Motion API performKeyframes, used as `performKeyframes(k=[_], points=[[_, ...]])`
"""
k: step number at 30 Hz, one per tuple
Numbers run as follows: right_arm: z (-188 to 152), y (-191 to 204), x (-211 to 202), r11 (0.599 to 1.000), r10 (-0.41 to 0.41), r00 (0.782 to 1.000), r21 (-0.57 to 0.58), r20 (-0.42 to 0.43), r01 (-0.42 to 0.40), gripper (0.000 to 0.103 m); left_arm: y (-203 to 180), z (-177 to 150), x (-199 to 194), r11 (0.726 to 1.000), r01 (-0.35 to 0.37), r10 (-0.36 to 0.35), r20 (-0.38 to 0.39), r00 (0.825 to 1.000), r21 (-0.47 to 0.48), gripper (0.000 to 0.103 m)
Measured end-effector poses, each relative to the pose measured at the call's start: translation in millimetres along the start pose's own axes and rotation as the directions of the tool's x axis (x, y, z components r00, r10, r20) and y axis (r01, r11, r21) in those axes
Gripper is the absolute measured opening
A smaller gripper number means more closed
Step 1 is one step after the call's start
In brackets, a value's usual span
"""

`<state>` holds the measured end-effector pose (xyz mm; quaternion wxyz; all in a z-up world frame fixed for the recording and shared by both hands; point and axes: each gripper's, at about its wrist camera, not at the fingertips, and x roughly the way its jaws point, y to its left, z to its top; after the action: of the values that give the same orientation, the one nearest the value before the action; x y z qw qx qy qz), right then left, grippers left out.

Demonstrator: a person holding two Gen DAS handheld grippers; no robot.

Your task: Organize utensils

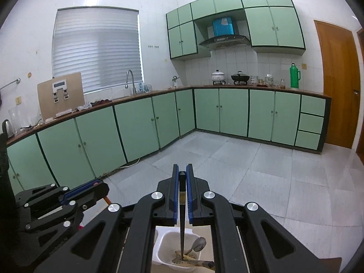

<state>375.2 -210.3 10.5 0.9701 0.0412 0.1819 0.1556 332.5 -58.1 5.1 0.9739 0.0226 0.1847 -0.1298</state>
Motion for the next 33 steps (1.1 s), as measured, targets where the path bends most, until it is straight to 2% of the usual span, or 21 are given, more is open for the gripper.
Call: performKeyframes(k=[9,11,14,17,19,21,26,30,33], points=[[-9.1,0.8,14.0,1.0,0.008,0.999,-0.011,-0.052,-0.009,0.007,7.3,-9.7,13.5,1.0,-0.008,0.008,-0.055,0.998,-0.005,0.006],[-9.2,-1.1,13.9,1.0,0.006,0.998,-0.008,-0.055,-0.006,0.01,10.5,-11.2,15.4,1.0,-0.012,0.011,-0.062,0.998,-0.011,0.008],[-8.8,-6.0,12.0,1.0,-0.003,0.999,0.004,-0.052,0.003,0.024,13.0,-11.5,15.9,1.0,-0.014,0.014,-0.068,0.998,-0.01,0.008],[-7.6,-10.7,7.4,1.0,-0.013,0.999,0.019,-0.043,0.014,0.037,12.5,-11.4,12.3,1.0,-0.019,0.019,-0.061,0.998,-0.003,0.019],[-7.0,-14.1,2.3,0.999,-0.025,0.999,0.027,-0.032,0.026,0.049,12.2,-9.2,9.3,1.0,-0.027,0.027,-0.051,0.998,-0.003,0.032],[-7.0,-16.0,-2.9,0.999,-0.034,0.999,0.03,-0.024,0.035,0.054,12.7,-8.3,4.9,1.0,-0.026,0.026,-0.046,0.999,-0.007,0.033],[-9.5,-20.6,-22.0,0.998,-0.056,0.998,0.032,-0.005,0.057,0.069,13.9,-5.9,-12.3,0.999,-0.047,0.047,-0.022,0.999,-0.005,0.048],[-15.5,-25.3,-41.4,0.996,-0.083,0.996,0.032,0.018,0.082,0.085,15.6,-8.7,-32.3,0.998,-0.057,0.057,-0.006,0.998,-0.022,0.059],[-23.1,-30.3,-58.2,0.995,-0.082,0.996,0.051,0.032,0.08,0.088,15.5,-14.8,-48.3,0.998,-0.062,0.063,0.01,0.998,-0.024,0.067]])
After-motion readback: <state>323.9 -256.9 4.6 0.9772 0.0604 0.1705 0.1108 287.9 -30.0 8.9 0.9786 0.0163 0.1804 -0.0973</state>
